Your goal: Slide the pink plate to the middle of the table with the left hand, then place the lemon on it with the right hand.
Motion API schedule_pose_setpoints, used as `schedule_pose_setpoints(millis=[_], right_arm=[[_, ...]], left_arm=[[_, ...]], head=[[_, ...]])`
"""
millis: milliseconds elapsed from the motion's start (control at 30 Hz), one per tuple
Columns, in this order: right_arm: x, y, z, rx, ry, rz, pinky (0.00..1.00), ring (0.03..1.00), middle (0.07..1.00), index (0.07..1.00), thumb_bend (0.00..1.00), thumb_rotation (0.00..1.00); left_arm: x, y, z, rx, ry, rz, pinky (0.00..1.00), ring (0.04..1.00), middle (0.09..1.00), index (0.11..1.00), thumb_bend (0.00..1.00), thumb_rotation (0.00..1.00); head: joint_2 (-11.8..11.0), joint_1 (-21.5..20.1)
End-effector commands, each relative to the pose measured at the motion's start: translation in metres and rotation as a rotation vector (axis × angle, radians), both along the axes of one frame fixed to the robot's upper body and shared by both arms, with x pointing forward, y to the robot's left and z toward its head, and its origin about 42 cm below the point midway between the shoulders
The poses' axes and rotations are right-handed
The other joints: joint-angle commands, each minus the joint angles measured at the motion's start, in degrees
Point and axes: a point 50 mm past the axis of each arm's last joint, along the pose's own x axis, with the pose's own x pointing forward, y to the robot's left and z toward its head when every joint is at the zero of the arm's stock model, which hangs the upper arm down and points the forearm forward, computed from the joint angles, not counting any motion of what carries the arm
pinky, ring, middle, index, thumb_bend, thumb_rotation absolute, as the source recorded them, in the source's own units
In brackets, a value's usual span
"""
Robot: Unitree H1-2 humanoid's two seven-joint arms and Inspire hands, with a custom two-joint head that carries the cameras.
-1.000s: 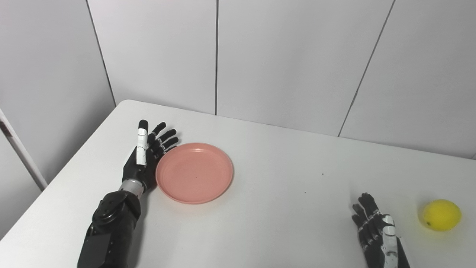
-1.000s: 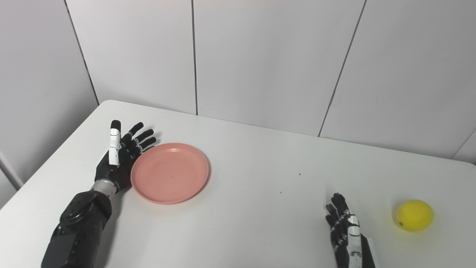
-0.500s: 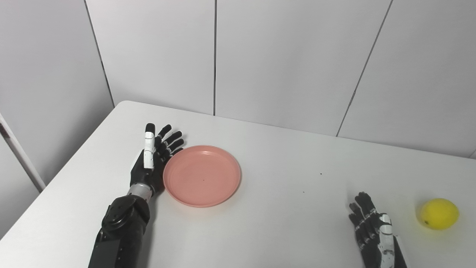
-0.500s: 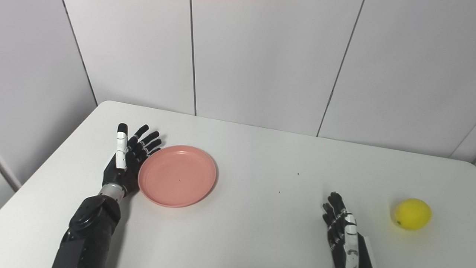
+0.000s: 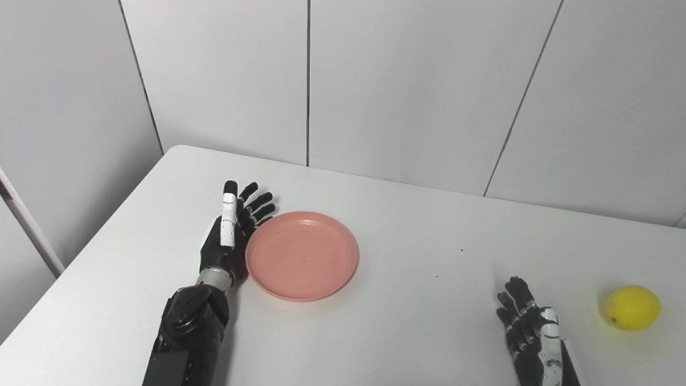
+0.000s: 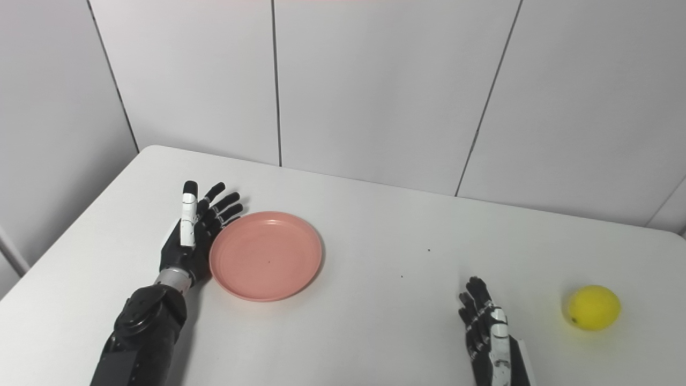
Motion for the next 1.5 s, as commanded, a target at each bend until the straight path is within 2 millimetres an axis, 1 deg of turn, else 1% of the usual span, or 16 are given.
schedule_pose_setpoints(millis=[0, 267, 433, 633, 867, 1000, 1067, 1233, 1367, 1467], right_arm=[[-0.007, 0.005, -0.009, 0.020, 0.050, 0.003, 1.00, 0.956, 0.954, 0.917, 0.76, 0.98], [-0.007, 0.007, -0.008, 0.024, 0.052, 0.001, 1.00, 0.951, 0.950, 0.919, 0.76, 0.98], [-0.008, 0.010, -0.007, 0.018, 0.049, 0.008, 1.00, 0.952, 0.952, 0.919, 0.75, 0.99], [-0.009, 0.012, -0.004, 0.014, 0.049, 0.001, 1.00, 0.943, 0.946, 0.921, 0.75, 0.99], [-0.009, 0.017, -0.002, 0.017, 0.046, 0.000, 1.00, 0.941, 0.944, 0.924, 0.74, 0.99], [-0.009, 0.019, -0.002, 0.017, 0.045, 0.001, 1.00, 0.942, 0.945, 0.923, 0.75, 0.99], [-0.008, 0.019, -0.002, 0.015, 0.046, -0.001, 1.00, 0.940, 0.944, 0.923, 0.75, 0.99], [-0.009, 0.022, -0.001, 0.012, 0.046, -0.004, 0.99, 0.937, 0.938, 0.918, 0.75, 0.98], [-0.009, 0.025, 0.000, 0.010, 0.045, -0.003, 0.98, 0.938, 0.938, 0.919, 0.75, 0.99], [-0.009, 0.026, 0.001, 0.018, 0.046, -0.002, 0.99, 0.942, 0.940, 0.918, 0.76, 0.98]], left_arm=[[-0.001, -0.010, -0.003, 0.002, 0.003, -0.011, 0.84, 0.833, 0.823, 0.882, 0.85, 0.97], [-0.002, -0.025, -0.014, 0.012, 0.011, -0.052, 0.82, 0.833, 0.818, 0.884, 0.86, 0.98], [-0.004, -0.038, -0.019, 0.017, 0.025, -0.054, 0.80, 0.824, 0.805, 0.884, 0.84, 0.99], [-0.007, -0.051, -0.023, 0.000, 0.027, -0.045, 0.81, 0.833, 0.815, 0.898, 0.82, 0.99], [-0.010, -0.064, -0.027, -0.015, -0.004, -0.019, 0.81, 0.842, 0.839, 0.920, 0.85, 0.97], [-0.011, -0.070, -0.027, -0.017, -0.013, -0.021, 0.82, 0.846, 0.832, 0.913, 0.88, 0.95], [-0.012, -0.075, -0.026, -0.020, -0.012, -0.031, 0.85, 0.849, 0.842, 0.920, 0.87, 0.95], [-0.015, -0.085, -0.026, -0.026, -0.013, -0.038, 0.88, 0.862, 0.858, 0.932, 0.84, 0.96], [-0.017, -0.091, -0.027, -0.028, -0.017, -0.036, 0.92, 0.872, 0.859, 0.924, 0.81, 0.97], [-0.018, -0.095, -0.028, -0.026, -0.014, -0.043, 0.92, 0.877, 0.858, 0.923, 0.81, 0.97]], head=[[0.13, -0.04], [0.33, -0.24], [0.48, -0.54], [0.76, -0.90], [1.17, -1.98], [1.26, -2.36], [1.34, -2.63], [1.60, -3.36], [1.74, -3.75], [1.79, -3.94]])
